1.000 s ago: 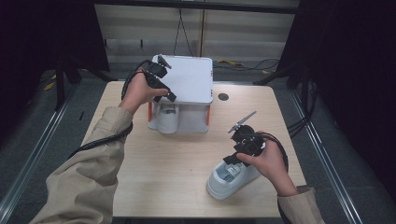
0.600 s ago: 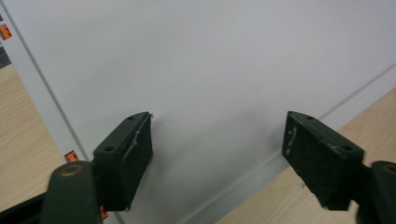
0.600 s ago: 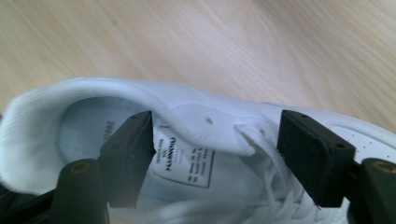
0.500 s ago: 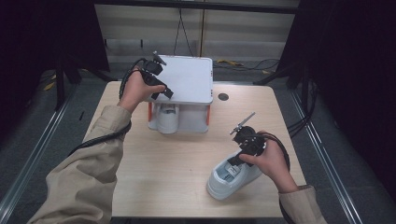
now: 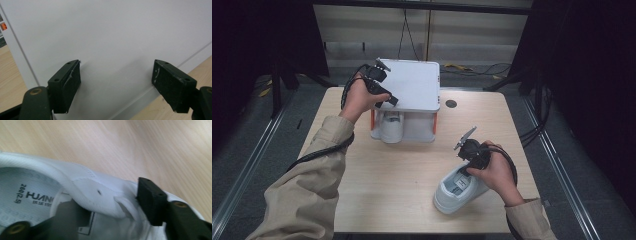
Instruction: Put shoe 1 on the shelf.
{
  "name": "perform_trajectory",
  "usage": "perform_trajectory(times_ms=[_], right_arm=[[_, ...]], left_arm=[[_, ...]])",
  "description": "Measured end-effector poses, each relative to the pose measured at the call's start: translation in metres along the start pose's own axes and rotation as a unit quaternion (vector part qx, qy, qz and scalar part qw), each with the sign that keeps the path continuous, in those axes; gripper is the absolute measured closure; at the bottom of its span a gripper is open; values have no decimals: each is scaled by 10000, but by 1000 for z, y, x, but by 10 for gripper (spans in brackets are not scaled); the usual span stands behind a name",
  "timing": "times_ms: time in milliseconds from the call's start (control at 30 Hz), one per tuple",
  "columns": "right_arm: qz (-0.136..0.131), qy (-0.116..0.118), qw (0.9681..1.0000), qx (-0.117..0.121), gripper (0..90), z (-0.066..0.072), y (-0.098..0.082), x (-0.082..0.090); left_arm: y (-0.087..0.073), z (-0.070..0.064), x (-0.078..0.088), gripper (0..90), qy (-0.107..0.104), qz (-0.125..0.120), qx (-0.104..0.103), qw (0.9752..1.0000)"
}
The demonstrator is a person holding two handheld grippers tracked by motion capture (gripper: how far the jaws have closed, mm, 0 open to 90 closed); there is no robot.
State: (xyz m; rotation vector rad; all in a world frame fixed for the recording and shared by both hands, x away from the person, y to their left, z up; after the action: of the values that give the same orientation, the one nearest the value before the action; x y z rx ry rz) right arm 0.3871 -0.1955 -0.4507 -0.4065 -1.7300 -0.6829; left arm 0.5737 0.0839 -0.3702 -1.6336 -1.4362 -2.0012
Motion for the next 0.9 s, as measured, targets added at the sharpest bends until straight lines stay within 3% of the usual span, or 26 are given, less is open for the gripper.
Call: perform_trajectory(times_ms=[233,367,500,667,733,767,833,900], right_arm=[[77,-79,9992,378,737,-9,8,5],[-115,-133,9989,430,808,-22,21,13],[-372,-12,9971,669,815,-22,45,18],[-469,303,9940,935,768,-6,69,-2],[-526,518,9945,739,691,0,72,-9],[-531,465,9952,672,644,1,74,-9],[-569,683,9955,317,534,3,77,-4],[-616,727,9954,83,493,6,80,6]], left_arm=[[-1,0,0,227,12,-55,-21,10000],[-1,0,0,227,7,-28,1,10000],[-1,0,0,227,-7,-28,-14,10000],[-2,0,0,227,-4,-86,-22,10000],[-2,0,0,228,-12,-110,-7,9999],[-2,0,0,227,-8,-111,-22,9999],[-2,0,0,227,-11,-135,-21,9999],[-3,0,0,227,-3,-153,-26,9999]])
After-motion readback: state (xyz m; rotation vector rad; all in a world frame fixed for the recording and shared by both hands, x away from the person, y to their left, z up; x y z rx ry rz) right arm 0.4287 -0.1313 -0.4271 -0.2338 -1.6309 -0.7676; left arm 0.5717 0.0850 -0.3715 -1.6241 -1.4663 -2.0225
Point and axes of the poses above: each handheld gripper's, and its own axes: x roughly backward along the jaws, y roughly out of its top, z roughly to its left, the point moved 5 cm from there along -x, roughly forward along the jaws, and after that the axes turned 3 degrees about z, right-handed, at the moved point
